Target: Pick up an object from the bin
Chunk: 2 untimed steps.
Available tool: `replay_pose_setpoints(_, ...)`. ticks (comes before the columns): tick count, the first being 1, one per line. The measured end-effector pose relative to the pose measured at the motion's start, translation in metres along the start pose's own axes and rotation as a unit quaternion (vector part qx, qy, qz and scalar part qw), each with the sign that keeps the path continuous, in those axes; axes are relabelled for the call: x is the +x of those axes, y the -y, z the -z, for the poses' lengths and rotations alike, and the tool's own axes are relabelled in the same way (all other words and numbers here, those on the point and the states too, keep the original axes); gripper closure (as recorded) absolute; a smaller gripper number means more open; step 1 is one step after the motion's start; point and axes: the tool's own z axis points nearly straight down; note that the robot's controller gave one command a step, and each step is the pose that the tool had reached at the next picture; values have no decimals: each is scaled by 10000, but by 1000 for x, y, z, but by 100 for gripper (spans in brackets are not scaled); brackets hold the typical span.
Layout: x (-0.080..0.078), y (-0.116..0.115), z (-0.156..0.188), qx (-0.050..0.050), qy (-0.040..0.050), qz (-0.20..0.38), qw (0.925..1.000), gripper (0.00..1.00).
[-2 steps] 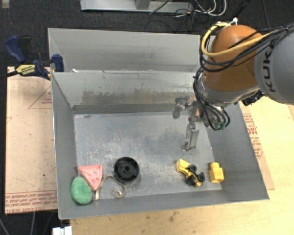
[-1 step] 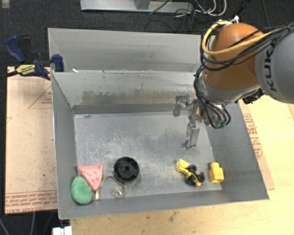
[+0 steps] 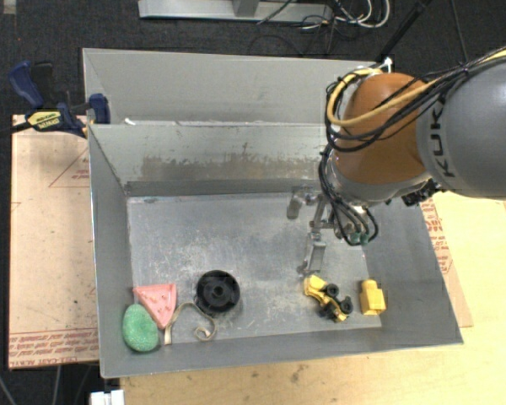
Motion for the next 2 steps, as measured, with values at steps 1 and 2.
replay_pose_setpoints(1,53,5,-31,-1,-45,-686,9976,0)
replay_pose_setpoints(2,50,33,-57,3,-56,-730,9973,0)
